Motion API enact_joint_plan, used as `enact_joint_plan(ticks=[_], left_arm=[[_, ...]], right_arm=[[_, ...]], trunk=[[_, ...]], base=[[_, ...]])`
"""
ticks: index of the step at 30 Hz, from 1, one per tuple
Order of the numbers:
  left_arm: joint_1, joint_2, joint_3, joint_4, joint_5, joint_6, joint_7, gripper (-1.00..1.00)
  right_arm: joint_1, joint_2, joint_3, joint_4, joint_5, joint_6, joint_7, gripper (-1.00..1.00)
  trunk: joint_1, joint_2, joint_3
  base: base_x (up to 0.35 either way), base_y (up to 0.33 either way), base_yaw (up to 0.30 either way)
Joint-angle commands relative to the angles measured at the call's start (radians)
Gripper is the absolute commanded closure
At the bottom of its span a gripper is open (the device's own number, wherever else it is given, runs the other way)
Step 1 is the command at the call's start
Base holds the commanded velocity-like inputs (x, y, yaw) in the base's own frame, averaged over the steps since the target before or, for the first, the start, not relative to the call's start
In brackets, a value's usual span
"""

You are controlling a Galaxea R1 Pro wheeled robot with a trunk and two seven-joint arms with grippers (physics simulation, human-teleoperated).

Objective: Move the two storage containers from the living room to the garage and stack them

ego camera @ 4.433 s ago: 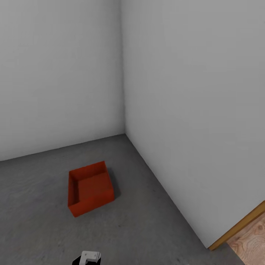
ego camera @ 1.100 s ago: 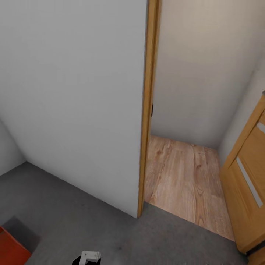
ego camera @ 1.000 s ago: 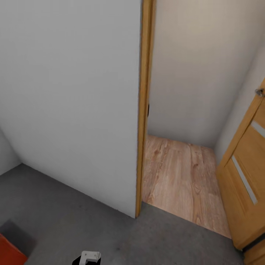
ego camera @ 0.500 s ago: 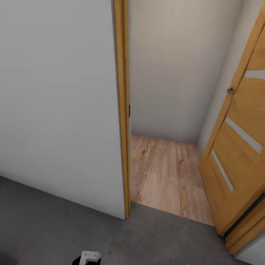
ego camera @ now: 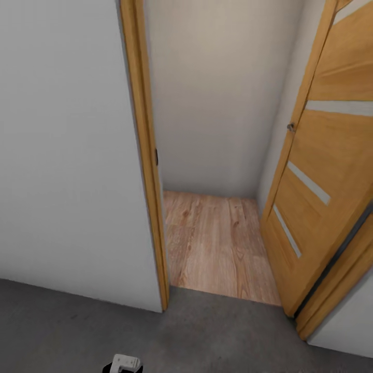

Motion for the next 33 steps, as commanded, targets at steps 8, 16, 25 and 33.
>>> enact_joint_plan(ticks=[8,16,25,33], left_arm=[[0.0,0.003,-0.003,0.001,-0.005,-0.004,-0.011,-1.0],[0.0,0.004,-0.003,0.001,-0.005,-0.003,-0.012,-1.0],[0.0,0.004,-0.003,0.001,-0.005,-0.003,-0.013,-1.0],[0.0,0.004,-0.003,0.001,-0.005,-0.002,-0.012,-1.0]], right_arm=[[0.007,-0.024,0.007,0.003,0.001,-0.006,0.079,-1.0],[0.011,-0.026,0.007,0.003,0.001,-0.006,0.087,-1.0],[0.012,-0.026,0.008,0.003,0.001,-0.006,0.087,-1.0],[0.012,-0.026,0.008,0.003,0.001,-0.006,0.086,-1.0]], trunk=[[0.0,0.0,0.0],[0.0,0.0,0.0],[0.0,0.0,0.0],[0.0,0.0,0.0]], base=[[0.0,0.0,-0.182],[0.0,0.0,-0.077],[0.001,0.0,-0.007],[0.086,-0.065,0.0]])
